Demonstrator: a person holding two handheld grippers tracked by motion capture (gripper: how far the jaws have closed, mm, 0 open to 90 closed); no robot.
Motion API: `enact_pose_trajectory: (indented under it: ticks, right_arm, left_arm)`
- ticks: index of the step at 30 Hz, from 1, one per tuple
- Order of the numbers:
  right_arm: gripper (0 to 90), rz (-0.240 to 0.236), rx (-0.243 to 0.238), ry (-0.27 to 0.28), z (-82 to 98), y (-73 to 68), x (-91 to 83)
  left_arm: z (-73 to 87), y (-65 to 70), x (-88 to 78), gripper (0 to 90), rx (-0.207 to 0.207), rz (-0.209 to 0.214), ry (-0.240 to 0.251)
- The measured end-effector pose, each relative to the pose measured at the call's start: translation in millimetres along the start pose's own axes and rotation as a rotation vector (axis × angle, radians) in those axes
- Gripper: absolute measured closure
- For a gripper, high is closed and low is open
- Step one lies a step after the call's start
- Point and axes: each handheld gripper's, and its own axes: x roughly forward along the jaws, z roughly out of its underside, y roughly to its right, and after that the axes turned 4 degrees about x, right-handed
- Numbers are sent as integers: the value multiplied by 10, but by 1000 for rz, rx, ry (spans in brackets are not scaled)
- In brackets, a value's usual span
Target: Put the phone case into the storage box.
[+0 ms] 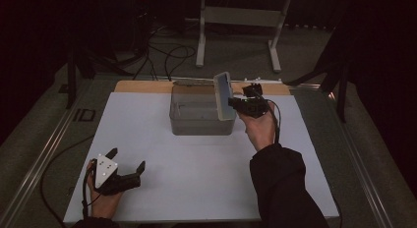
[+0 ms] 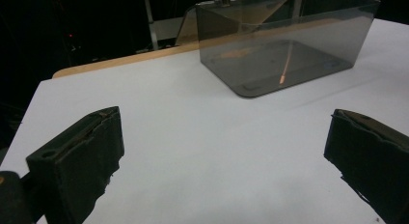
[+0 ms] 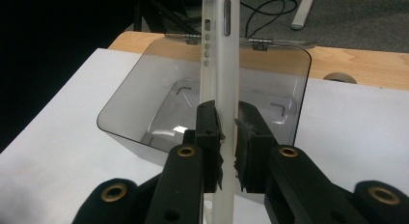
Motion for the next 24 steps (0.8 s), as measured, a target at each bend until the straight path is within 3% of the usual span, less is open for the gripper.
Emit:
enact_pose_trajectory:
  ticks: [24]
  right_arm:
    - [814,14,25,-6,-66,-1,110]
  left_arm:
    - [2,5,6,11,1,2,-2]
